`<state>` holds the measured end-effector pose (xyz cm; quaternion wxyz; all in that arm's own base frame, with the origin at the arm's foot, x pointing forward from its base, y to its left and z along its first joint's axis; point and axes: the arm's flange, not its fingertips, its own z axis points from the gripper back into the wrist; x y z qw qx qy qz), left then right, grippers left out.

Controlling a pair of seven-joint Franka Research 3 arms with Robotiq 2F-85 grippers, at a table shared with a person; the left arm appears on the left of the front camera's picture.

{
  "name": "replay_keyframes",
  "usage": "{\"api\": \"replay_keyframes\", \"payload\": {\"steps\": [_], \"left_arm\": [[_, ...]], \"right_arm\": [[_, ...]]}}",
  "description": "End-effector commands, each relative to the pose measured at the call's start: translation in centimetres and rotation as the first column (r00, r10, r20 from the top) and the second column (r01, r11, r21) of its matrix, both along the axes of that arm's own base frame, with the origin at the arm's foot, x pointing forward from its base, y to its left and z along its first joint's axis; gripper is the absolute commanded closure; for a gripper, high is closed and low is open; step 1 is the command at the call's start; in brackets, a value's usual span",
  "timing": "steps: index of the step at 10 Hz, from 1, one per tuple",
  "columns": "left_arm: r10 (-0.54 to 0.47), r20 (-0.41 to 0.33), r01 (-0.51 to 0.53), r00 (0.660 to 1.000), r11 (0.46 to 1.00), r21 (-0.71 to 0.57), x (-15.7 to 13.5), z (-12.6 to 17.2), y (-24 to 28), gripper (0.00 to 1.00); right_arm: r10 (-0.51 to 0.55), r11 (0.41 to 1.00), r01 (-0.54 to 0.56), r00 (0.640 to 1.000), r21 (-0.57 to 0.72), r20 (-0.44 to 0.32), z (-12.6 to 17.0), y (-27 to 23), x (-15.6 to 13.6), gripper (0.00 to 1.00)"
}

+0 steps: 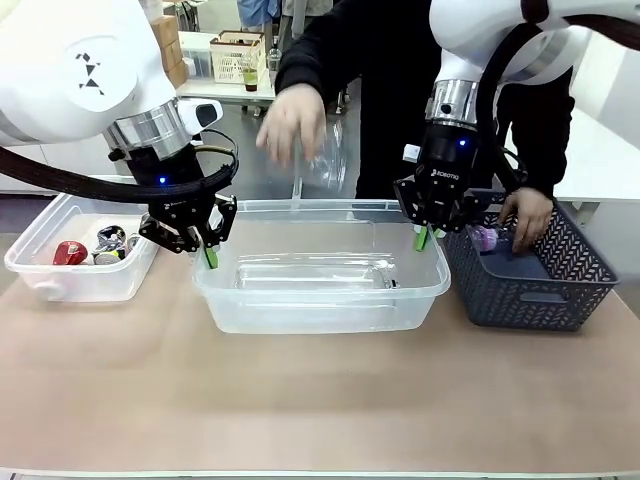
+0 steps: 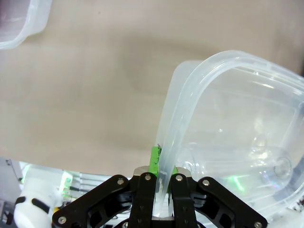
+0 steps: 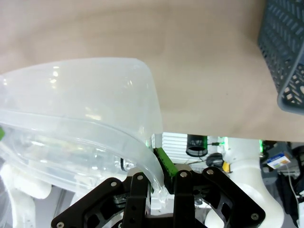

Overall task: Sort the waste into each basket.
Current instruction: Offer the picked Organizing box to the human.

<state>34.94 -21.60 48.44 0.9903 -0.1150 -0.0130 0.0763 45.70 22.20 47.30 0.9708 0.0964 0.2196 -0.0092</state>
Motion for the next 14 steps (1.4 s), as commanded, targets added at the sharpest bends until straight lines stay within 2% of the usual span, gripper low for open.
{"api": "replay_keyframes", "payload": {"steps": [1, 14], "left_arm": [[0.043, 0.003, -0.043, 0.999, 0.999, -0.007, 0.01, 0.08, 0.01, 1.00], [0.043, 0.003, -0.043, 0.999, 0.999, -0.007, 0.01, 0.08, 0.01, 1.00]], "right_arm": [[0.004, 1.000, -0.004, 1.000, 0.012, -0.007, 0.29, -0.19, -0.15, 1.00], [0.004, 1.000, -0.004, 1.000, 0.012, -0.007, 0.29, -0.19, -0.15, 1.00]]}}
